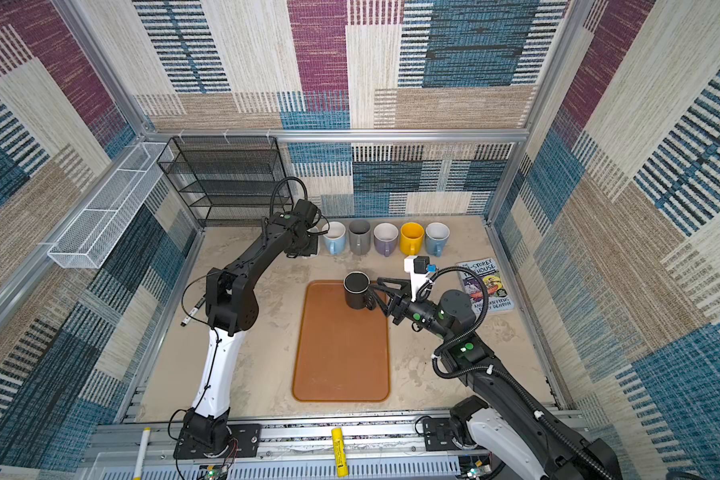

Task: Turn the mug right side up
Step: 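Lower the white mug upright beside the light blue mug with the left gripper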

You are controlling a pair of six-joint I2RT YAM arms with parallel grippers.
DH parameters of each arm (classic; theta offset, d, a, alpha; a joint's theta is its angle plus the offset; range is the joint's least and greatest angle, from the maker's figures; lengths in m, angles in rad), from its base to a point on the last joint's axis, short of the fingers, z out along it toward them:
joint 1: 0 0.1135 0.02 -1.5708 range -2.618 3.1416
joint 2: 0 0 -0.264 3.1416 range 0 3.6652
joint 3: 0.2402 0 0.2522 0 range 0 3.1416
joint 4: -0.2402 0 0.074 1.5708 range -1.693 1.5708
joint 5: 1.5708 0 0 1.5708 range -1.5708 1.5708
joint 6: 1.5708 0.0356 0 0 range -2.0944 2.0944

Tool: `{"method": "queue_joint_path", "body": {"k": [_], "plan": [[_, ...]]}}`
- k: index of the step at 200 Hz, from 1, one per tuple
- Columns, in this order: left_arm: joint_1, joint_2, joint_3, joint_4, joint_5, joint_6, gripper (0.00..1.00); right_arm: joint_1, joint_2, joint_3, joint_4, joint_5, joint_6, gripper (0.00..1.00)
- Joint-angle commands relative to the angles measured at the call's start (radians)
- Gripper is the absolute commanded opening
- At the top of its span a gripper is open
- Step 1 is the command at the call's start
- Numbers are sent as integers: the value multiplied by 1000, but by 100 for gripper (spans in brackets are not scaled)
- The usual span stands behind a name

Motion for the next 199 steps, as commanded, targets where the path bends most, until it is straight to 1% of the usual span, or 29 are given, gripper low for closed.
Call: {"method": "queue_joint_path", "body": {"k": [1, 64, 102, 127, 163, 199], "plan": [[3, 10, 24, -3, -18, 6, 0, -1, -2, 1, 8, 6, -11, 47], [3, 5, 28, -21, -34, 5, 0, -1, -1, 2, 6, 8, -14, 47], [5, -4, 38, -35, -39, 9, 13, -1, 0, 2, 7, 7, -14, 47], [4, -6, 43, -36, -42, 10, 14, -1, -3, 0, 3, 10, -16, 47], [4, -7, 49, -42, -31, 10, 21, 0, -9, -3, 0, 11, -16, 47], [5, -7, 53, -51, -27, 13, 29, -1, 1, 0, -23, 17, -33, 47]]}}
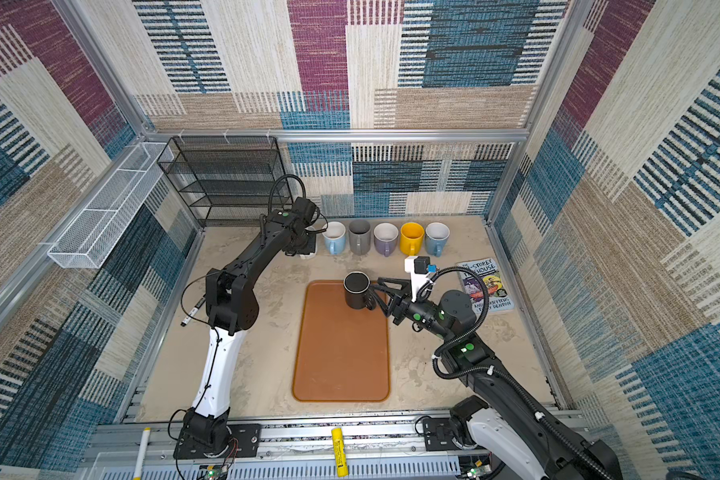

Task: Turn the mug right side up
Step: 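Lower the white mug upright beside the light blue mug with the left gripper, then open and withdraw the left gripper while the right gripper moves over the black mug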

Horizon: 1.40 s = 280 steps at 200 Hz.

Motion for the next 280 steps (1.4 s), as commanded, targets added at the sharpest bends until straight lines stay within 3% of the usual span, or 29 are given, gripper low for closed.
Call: {"method": "queue_joint_path", "body": {"k": [1, 67, 161, 188, 239, 280], "plan": [[4, -10, 12, -3, -6, 12, 29, -1, 8, 2, -15, 10, -19, 47], [4, -45, 4, -17, -3, 24, 41, -1, 52, 54, -140, 42, -107, 49], [0, -244, -144, -4, 42, 35, 41, 0, 167, 126, -333, 145, -229, 49], [-3, -346, -300, 79, 104, 37, 39, 0, 220, 131, -353, 156, -240, 50], [-11, -600, -757, 374, 267, -1, 37, -1, 333, 177, -399, 173, -275, 50], [-22, -738, -984, 524, 357, -73, 36, 1, 452, 241, -439, 186, -314, 51]]}}
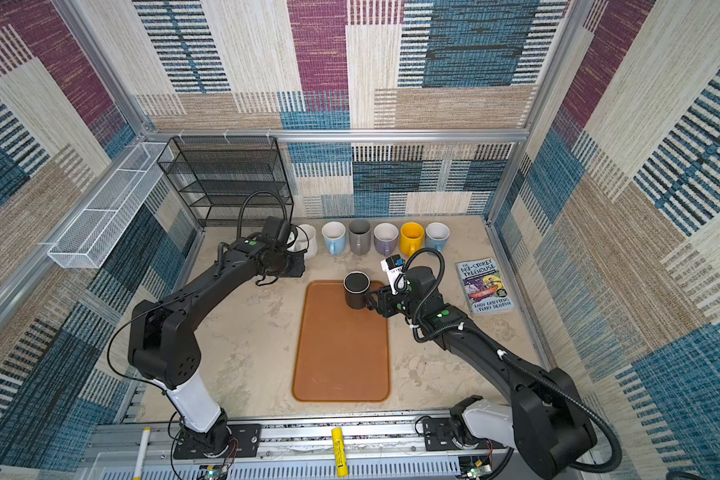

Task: Turn the mug right side up
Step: 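Open and withdraw the left gripper while the right gripper moves over the black mug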

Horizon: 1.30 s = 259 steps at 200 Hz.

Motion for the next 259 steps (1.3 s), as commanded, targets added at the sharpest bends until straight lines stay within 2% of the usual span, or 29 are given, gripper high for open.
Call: {"method": "queue_joint_path", "body": {"k": [1, 17, 42, 59, 121, 158, 259], "plan": [[-6, -53, -89, 156, 90, -54, 36, 1, 55, 36, -29, 19, -38, 51], [-8, -83, -149, 196, 115, -78, 36, 1, 102, 69, -53, 20, -54, 51], [-7, -113, -238, 307, 234, -113, 36, 6, 151, 114, -93, 29, -81, 51], [-9, -112, -262, 335, 275, -120, 36, 15, 179, 142, -132, 47, -102, 51], [-8, -134, -267, 319, 304, -100, 36, 68, 266, 221, -261, 161, -135, 50], [-9, -167, -283, 313, 280, -92, 35, 98, 324, 279, -320, 228, -130, 49], [-8, -217, -294, 248, 226, -44, 35, 120, 409, 371, -384, 305, -153, 47]]}}
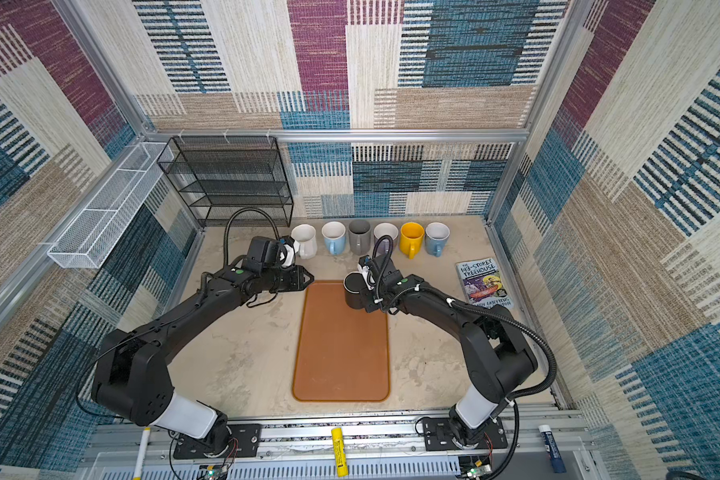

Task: Turn the mug right side up
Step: 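Open and withdraw the left gripper while the right gripper moves over the black mug, then lower the right gripper onto the upside-down black mug's handle and close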

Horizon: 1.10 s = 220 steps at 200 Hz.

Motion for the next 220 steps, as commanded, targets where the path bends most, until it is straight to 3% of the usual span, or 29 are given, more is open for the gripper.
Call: {"method": "queue_joint_path", "body": {"k": [1, 220], "plan": [[0, -16, -4, -14, -23, 32, 35, 1, 14, 16, -13, 29, -29, 47], [2, -35, -23, -22, -26, 44, 35, 3, 28, 31, 39, -2, -38, 36]]}}
